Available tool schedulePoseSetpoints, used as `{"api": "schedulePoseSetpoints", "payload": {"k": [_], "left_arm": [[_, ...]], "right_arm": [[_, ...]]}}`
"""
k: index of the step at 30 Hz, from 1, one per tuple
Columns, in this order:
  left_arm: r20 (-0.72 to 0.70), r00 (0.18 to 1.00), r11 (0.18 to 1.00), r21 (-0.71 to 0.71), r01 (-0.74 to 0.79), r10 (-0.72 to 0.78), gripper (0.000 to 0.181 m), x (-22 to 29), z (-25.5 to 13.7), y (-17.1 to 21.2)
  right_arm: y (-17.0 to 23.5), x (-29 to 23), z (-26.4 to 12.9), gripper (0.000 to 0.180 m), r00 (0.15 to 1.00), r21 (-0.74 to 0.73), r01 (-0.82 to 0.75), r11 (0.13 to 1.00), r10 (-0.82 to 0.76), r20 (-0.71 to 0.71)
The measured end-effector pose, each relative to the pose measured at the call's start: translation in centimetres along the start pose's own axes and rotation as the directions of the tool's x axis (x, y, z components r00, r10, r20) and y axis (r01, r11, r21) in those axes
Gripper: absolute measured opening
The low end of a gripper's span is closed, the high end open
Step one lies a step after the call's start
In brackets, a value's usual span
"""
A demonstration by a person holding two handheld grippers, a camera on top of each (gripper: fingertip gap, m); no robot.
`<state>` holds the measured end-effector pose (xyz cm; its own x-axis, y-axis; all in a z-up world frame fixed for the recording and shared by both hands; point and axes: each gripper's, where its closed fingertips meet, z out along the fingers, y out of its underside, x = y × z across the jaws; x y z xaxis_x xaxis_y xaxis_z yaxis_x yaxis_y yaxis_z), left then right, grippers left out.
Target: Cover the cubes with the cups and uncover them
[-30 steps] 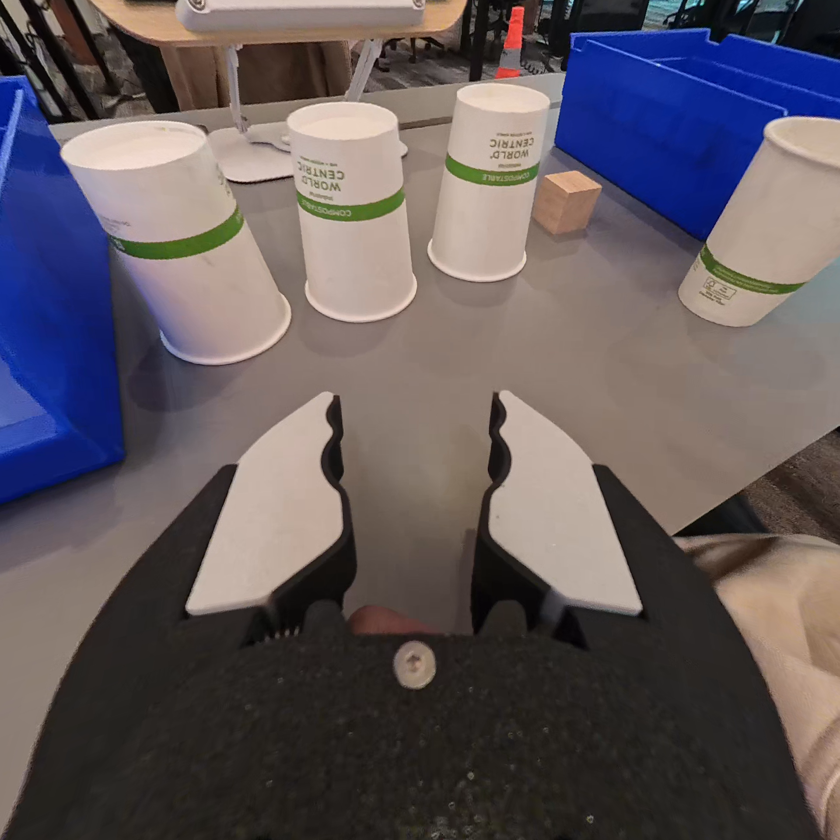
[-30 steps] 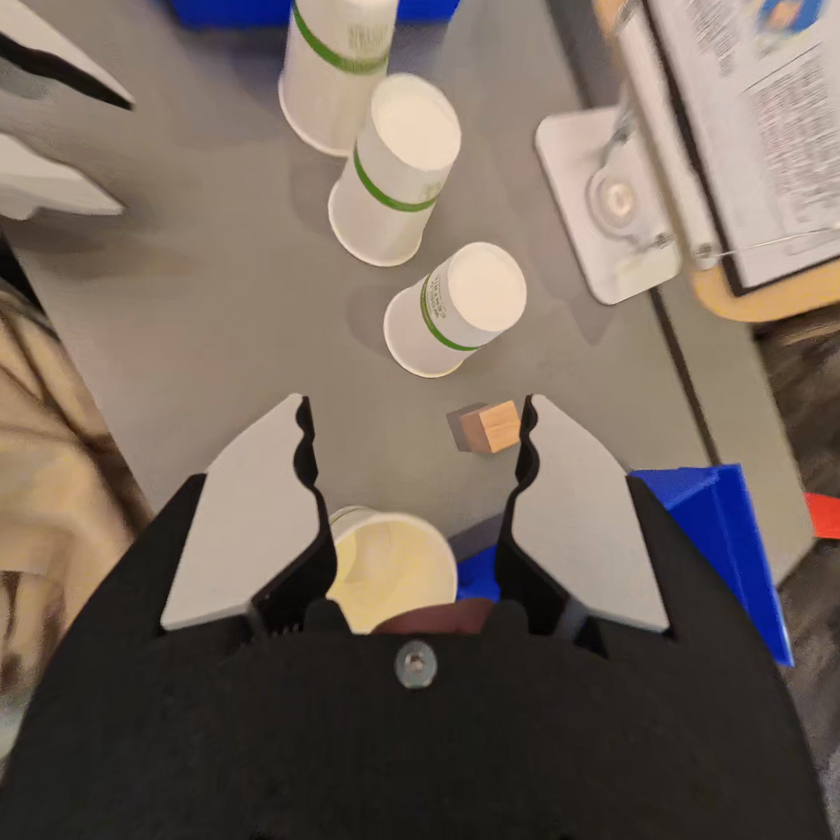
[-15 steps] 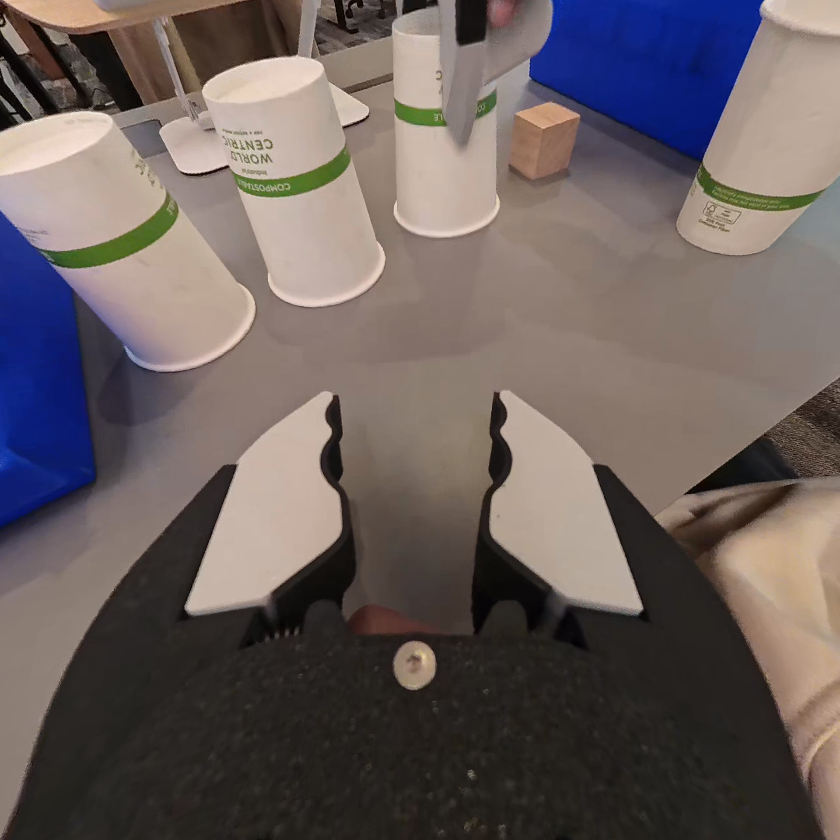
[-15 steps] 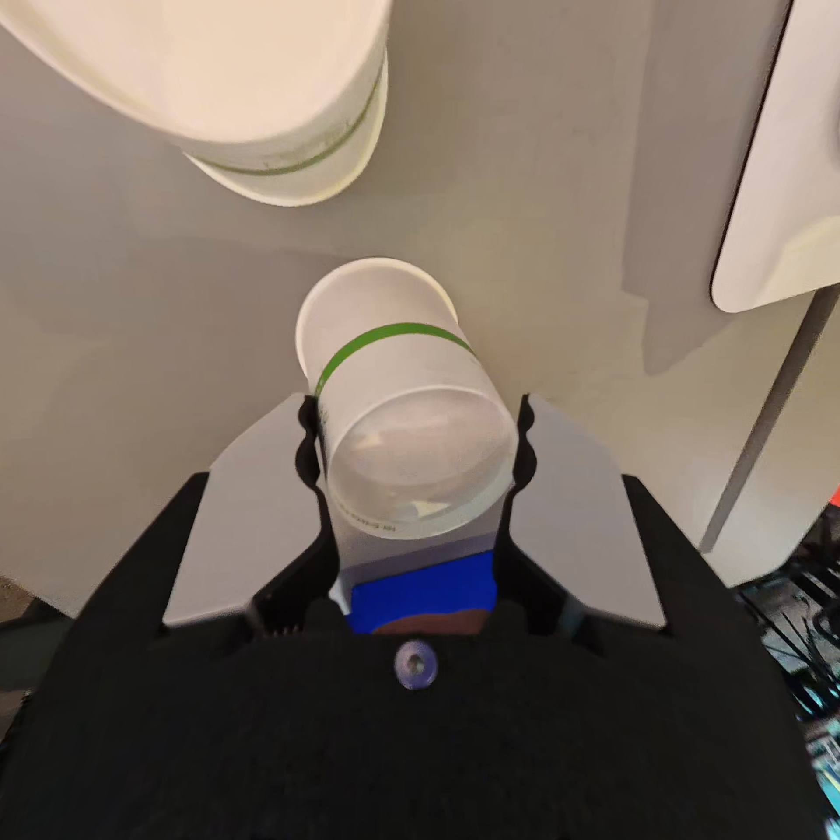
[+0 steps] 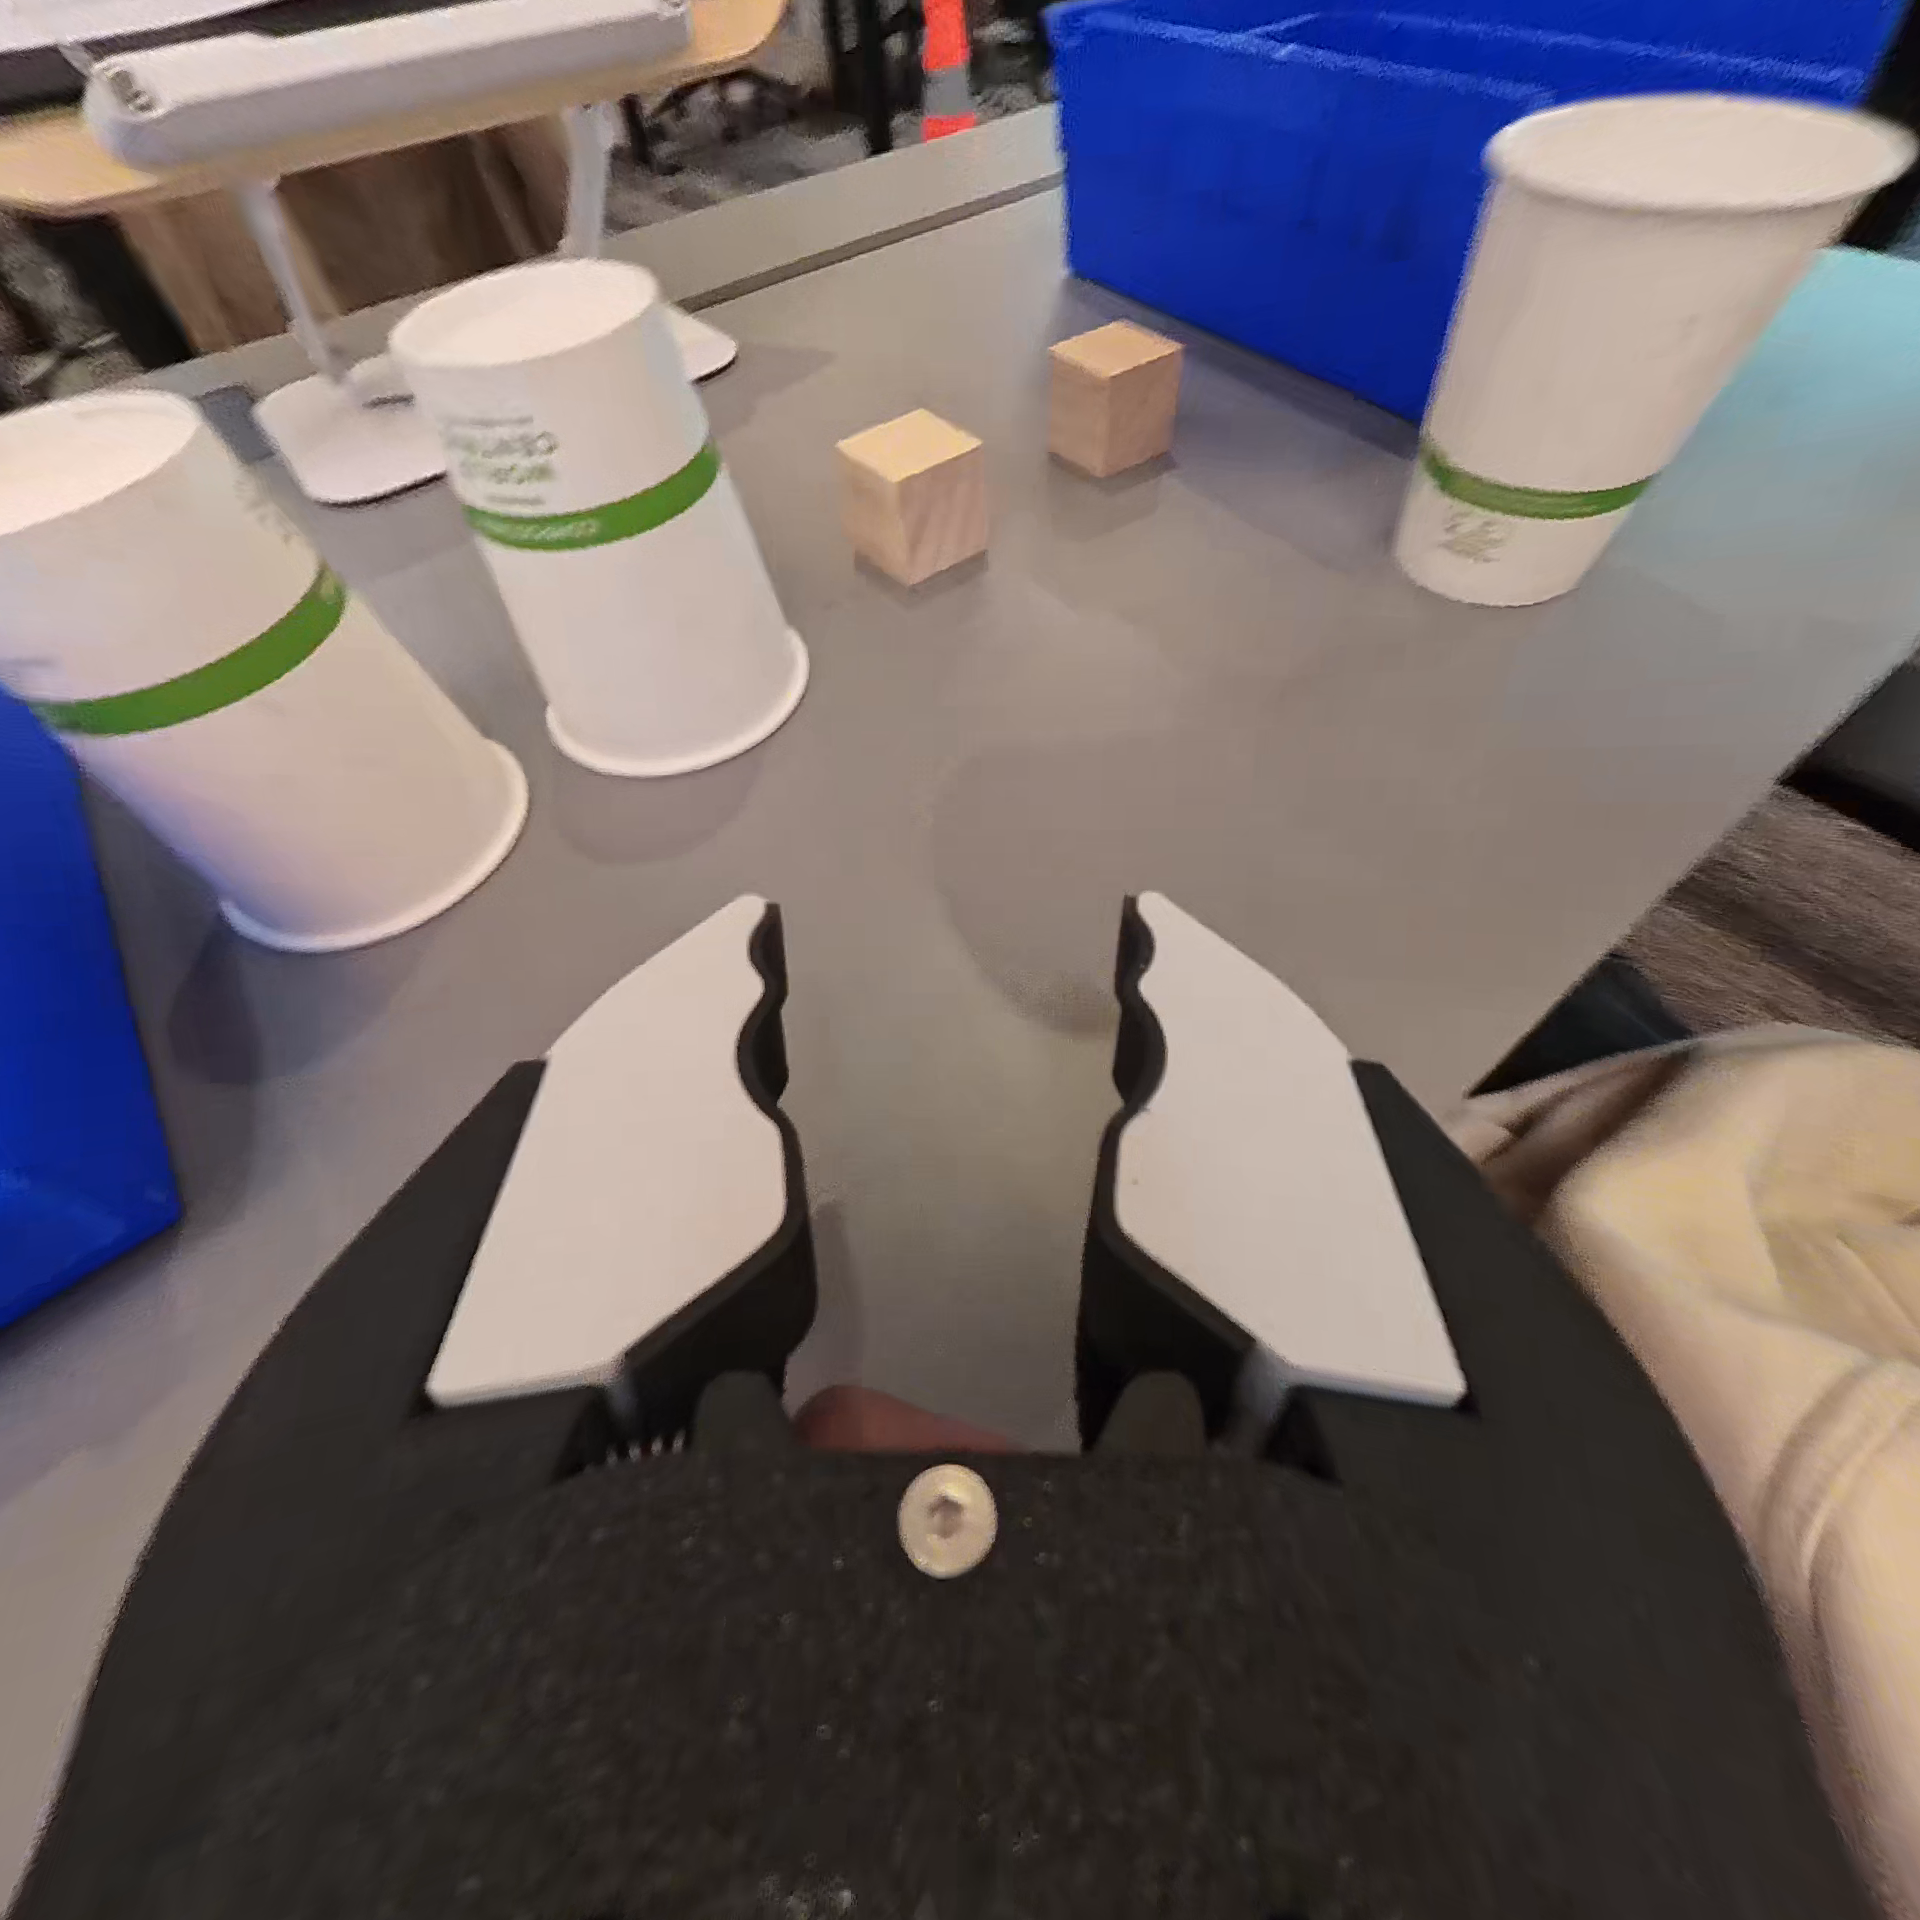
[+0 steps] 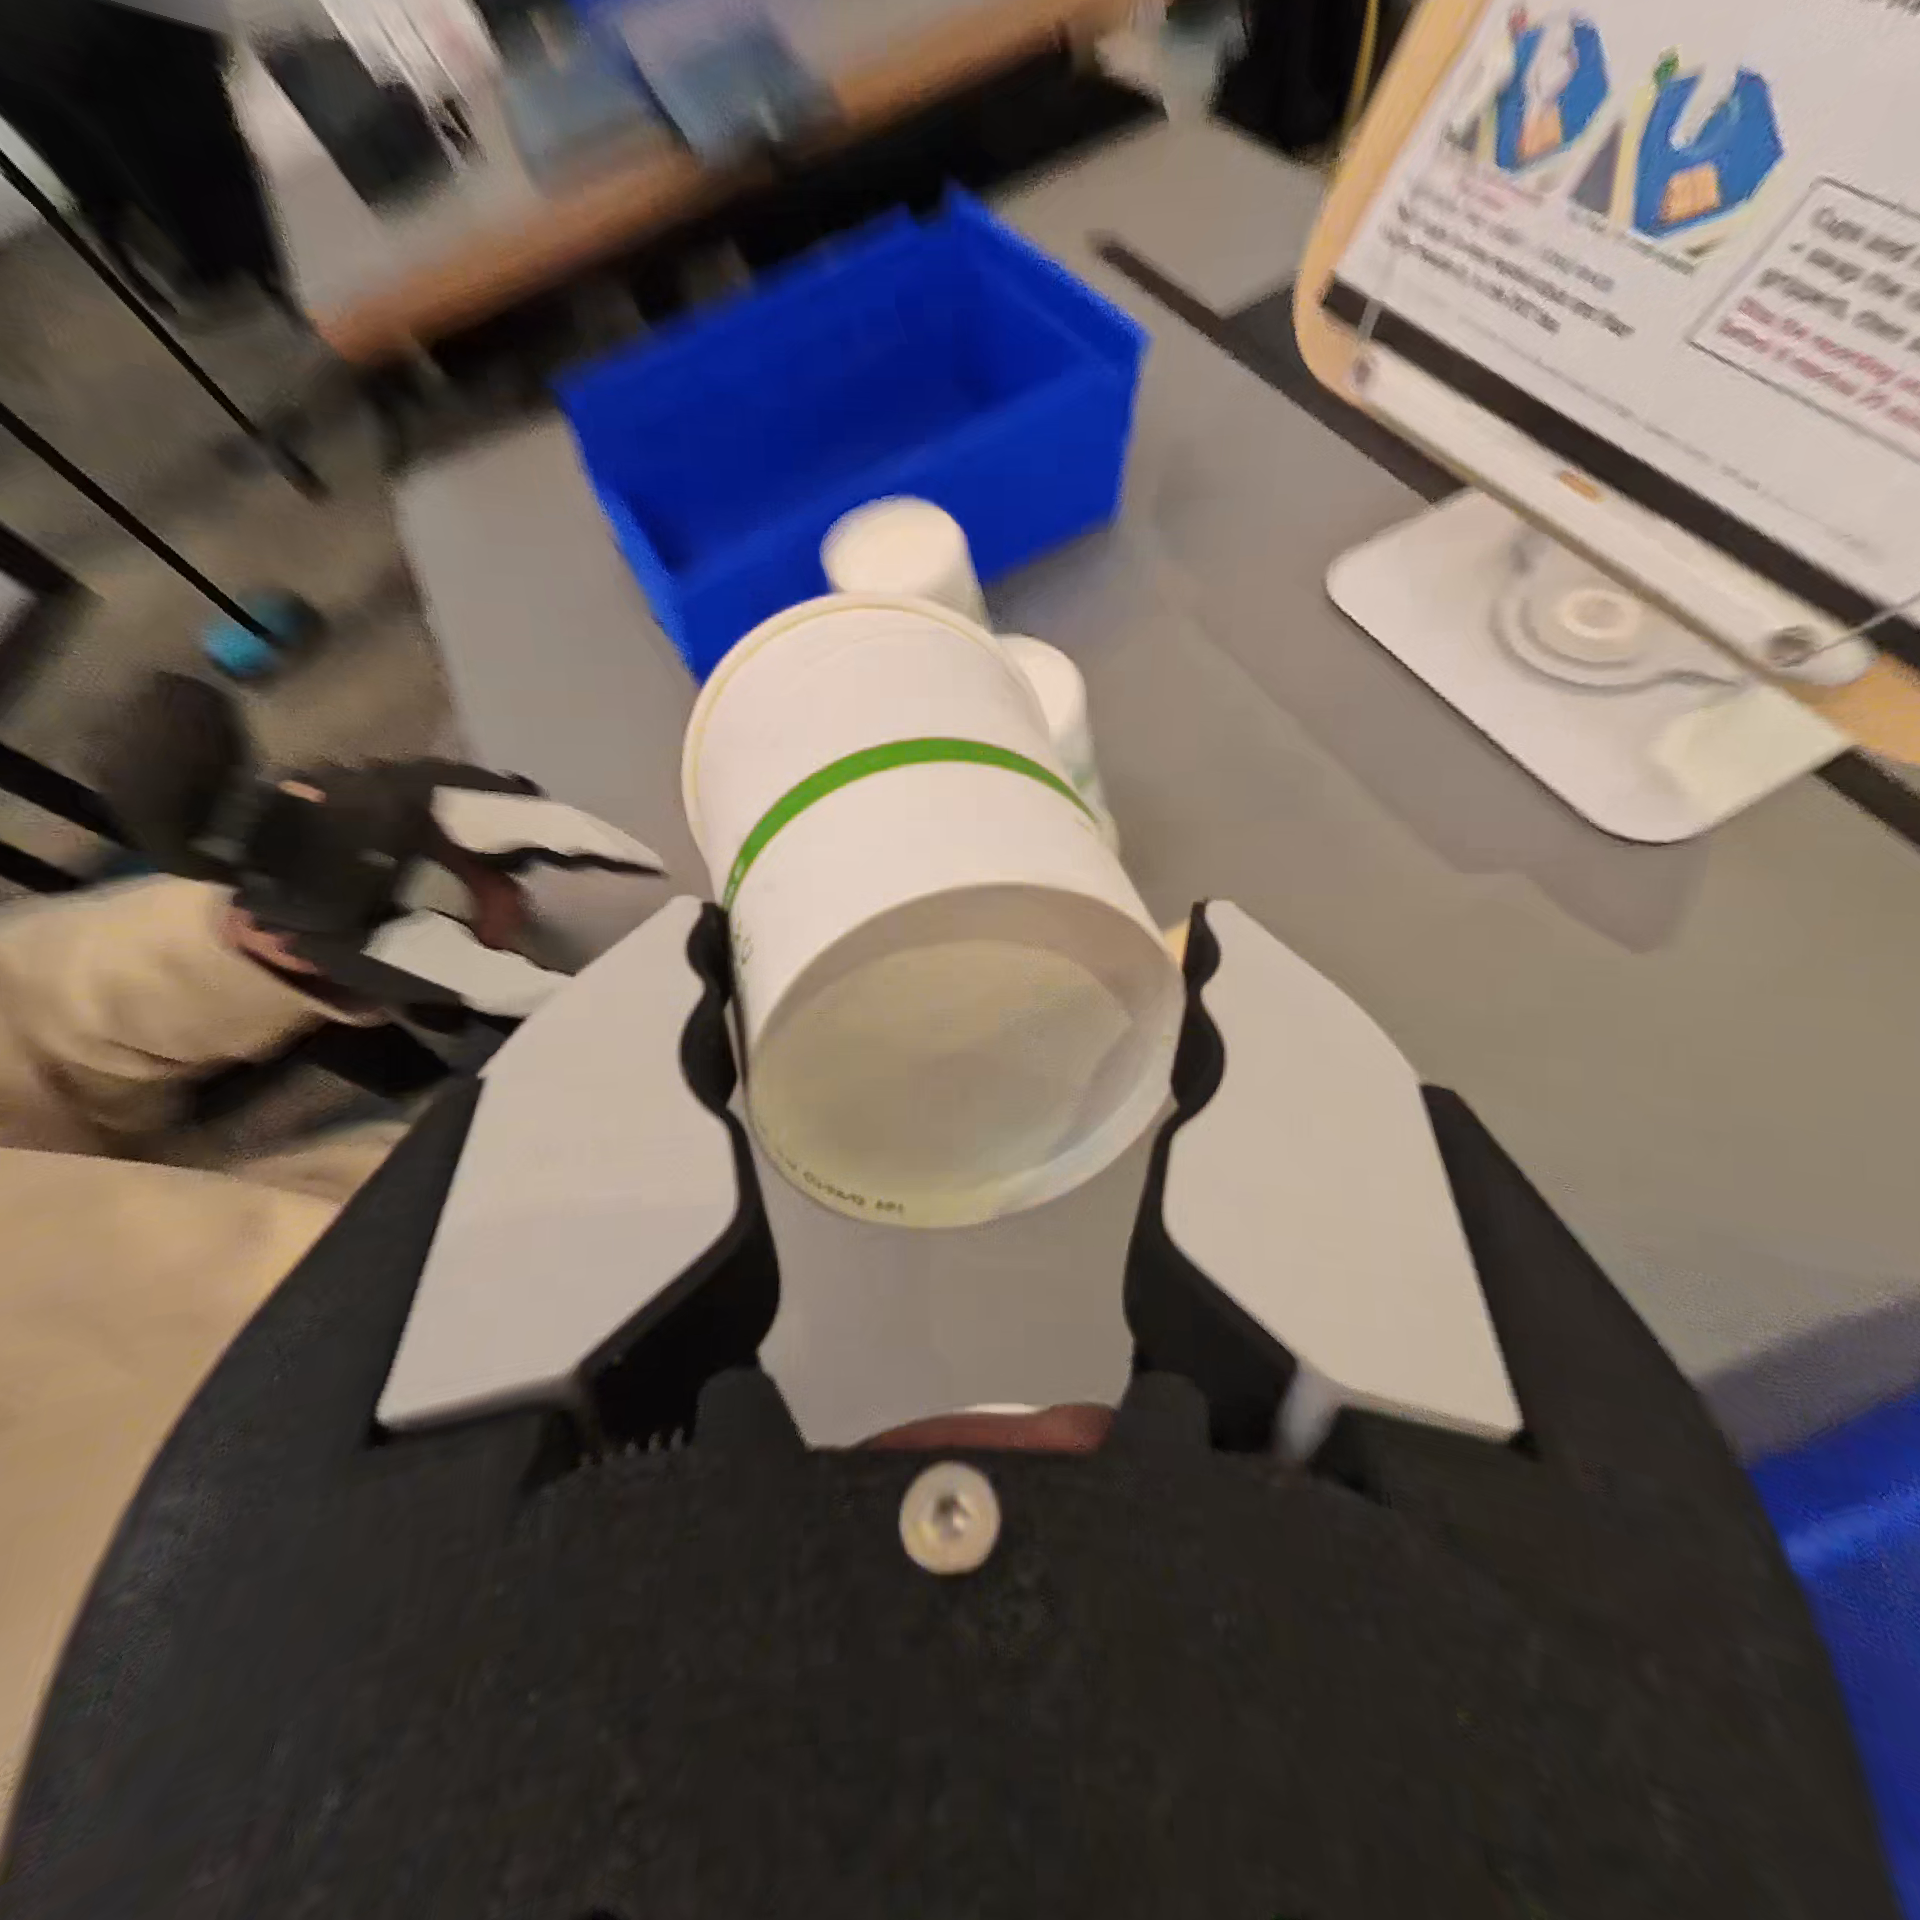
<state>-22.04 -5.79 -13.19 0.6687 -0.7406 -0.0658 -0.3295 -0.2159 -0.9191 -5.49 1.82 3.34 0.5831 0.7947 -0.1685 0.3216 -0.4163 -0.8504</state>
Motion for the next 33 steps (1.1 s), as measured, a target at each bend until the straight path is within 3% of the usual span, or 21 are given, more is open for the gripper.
{"api": "schedulePoseSetpoints", "payload": {"k": [5, 11, 14, 17, 22, 26, 33], "left_arm": [[-0.23, 0.972, 0.987, 0.158, -0.001, 0.038, 0.058, 3.7, -2.0, -3.9], [-0.351, 0.927, 0.952, 0.305, -0.024, 0.136, 0.057, 7.3, -4.3, -9.7], [-0.308, 0.935, 0.946, 0.317, -0.074, 0.176, 0.069, 7.0, -4.1, -10.6], [-0.346, 0.918, 0.935, 0.349, -0.064, 0.192, 0.044, 7.0, -5.1, -10.7], [-0.27, 0.937, 0.914, 0.393, -0.101, 0.22, 0.045, 5.8, -6.0, -11.0], [-0.206, 0.941, 0.907, 0.382, -0.176, 0.27, 0.05, 5.1, -6.2, -11.4], [-0.217, 0.96, 0.914, 0.398, -0.08, 0.178, 0.05, 3.7, -6.8, -11.8]], "right_arm": [[1.8, -5.0, -2.9, 0.083, 0.978, 0.262, -0.17, 0.95, 0.13, 0.162], [3.6, -10.7, -0.4, 0.083, 0.938, 0.36, -0.272, 0.893, 0.163, 0.305], [4.1, -12.0, 1.4, 0.082, 0.923, 0.389, -0.313, 0.867, 0.182, 0.338], [5.3, -11.9, 2.6, 0.082, 0.918, 0.349, -0.337, 0.875, 0.223, 0.328], [6.1, -13.3, 3.6, 0.081, 0.87, 0.292, -0.389, 0.874, 0.244, 0.429], [6.8, -13.8, 4.3, 0.081, 0.888, 0.286, -0.359, 0.888, 0.231, 0.397], [7.4, -15.0, 4.6, 0.08, 0.861, 0.289, -0.399, 0.871, 0.247, 0.444]]}}
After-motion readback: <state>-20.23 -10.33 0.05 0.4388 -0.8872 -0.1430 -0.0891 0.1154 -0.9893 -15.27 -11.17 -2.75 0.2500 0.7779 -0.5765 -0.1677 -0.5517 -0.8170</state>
